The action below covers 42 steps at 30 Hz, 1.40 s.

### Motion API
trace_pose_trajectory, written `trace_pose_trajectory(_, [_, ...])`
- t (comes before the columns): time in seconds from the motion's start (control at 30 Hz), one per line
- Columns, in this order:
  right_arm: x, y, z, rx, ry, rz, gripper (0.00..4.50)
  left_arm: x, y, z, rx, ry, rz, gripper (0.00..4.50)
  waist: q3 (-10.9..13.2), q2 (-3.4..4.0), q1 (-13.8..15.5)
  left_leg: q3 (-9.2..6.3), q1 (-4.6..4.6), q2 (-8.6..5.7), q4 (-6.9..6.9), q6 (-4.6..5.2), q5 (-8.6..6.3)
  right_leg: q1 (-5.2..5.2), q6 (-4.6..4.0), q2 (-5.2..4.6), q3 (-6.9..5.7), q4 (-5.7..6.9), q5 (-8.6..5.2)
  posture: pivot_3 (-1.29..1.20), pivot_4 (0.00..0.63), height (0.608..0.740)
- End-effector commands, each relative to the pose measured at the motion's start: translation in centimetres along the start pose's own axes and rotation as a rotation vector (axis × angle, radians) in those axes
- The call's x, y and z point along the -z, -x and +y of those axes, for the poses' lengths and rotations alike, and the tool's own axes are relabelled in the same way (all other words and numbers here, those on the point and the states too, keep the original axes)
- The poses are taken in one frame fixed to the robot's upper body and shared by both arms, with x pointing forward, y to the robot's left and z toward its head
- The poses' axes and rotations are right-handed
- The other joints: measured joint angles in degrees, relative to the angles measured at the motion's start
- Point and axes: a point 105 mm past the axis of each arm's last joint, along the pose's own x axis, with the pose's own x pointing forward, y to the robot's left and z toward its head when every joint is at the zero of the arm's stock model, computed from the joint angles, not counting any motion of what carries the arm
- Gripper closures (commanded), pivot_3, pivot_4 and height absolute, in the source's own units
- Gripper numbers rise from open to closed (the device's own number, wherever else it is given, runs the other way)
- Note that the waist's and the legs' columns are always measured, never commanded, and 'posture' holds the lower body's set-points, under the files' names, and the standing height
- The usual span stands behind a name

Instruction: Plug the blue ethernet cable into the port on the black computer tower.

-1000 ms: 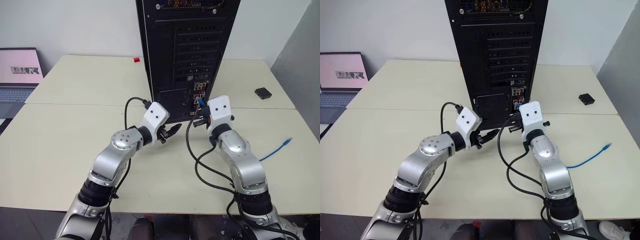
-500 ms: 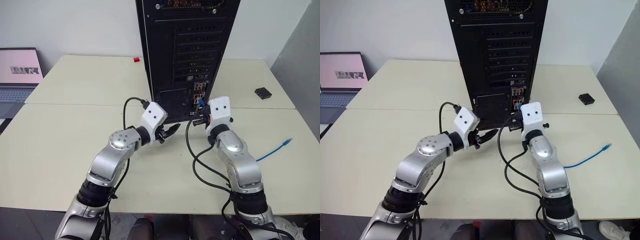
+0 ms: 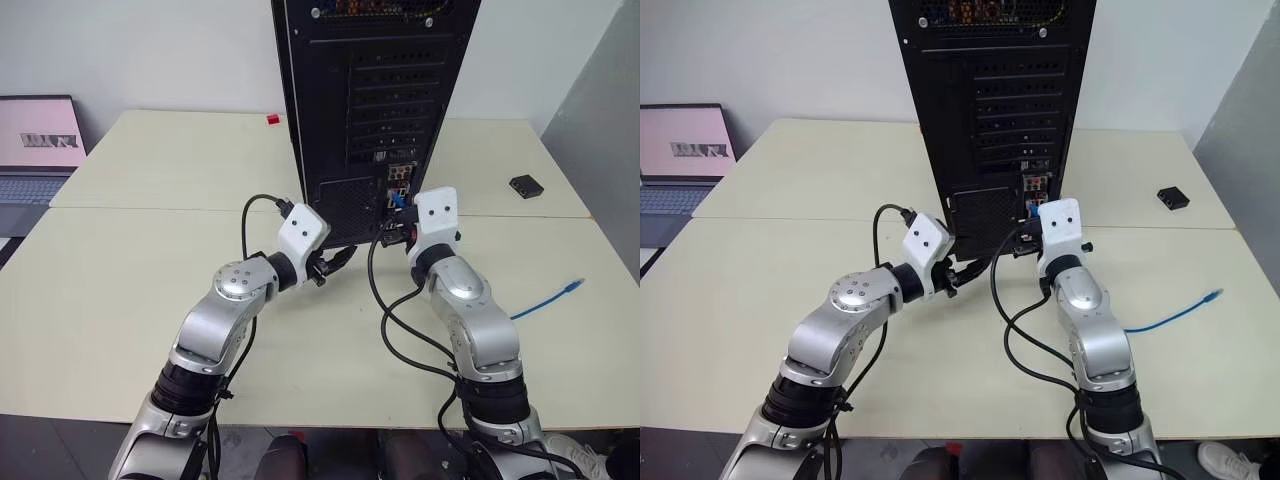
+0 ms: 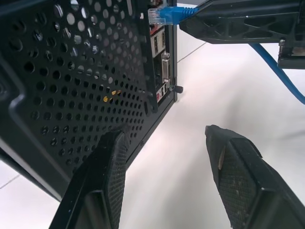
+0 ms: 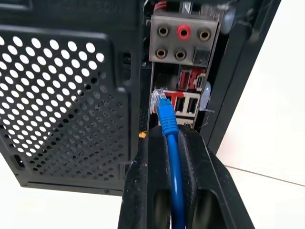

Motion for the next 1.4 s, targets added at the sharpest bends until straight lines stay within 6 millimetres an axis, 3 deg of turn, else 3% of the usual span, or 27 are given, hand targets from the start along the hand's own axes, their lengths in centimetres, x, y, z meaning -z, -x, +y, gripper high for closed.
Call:
trace_pose_trajectory(0.03, [-1.4, -0.2, -0.5, 0.02, -0.013, -0.053, 4.5, -1.6, 0.5, 0.1, -0.005, -0.036, -0.065, 1.81, 0.0, 0.0, 0.0, 0.0, 0.0, 0.0, 0.0, 0.0, 0.0, 0.0, 0.0, 0.0, 0.0, 0.0, 0.0, 0.0, 0.15, 0.74])
trace_pose_trajectory(0.83, [-0.7, -0.4, -0.6, 0.043, -0.147, -0.021, 4.5, -1.7, 0.6, 0.4, -0.013, -0.041, -0.074, 1.81, 0.01, 0.01, -0.01, -0.01, 0.0, 0.01, -0.01, 0.0, 0.0, -0.01, 0.0, 0.0, 0.0, 0.0, 0.0, 0.0, 0.15, 0.74])
trace_pose_trajectory(1.4, [-2.5, -1.1, 1.2, -0.013, -0.181, -0.004, 4.5, -1.7, 0.7, 0.6, -0.019, -0.048, -0.073, 1.81, 0.01, 0.03, -0.87, 0.03, 0.02, 0.03, -0.01, 0.0, 0.0, -0.03, -0.02, 0.02, 0.04, 0.02, 0.02, 0.0, 0.15, 0.74])
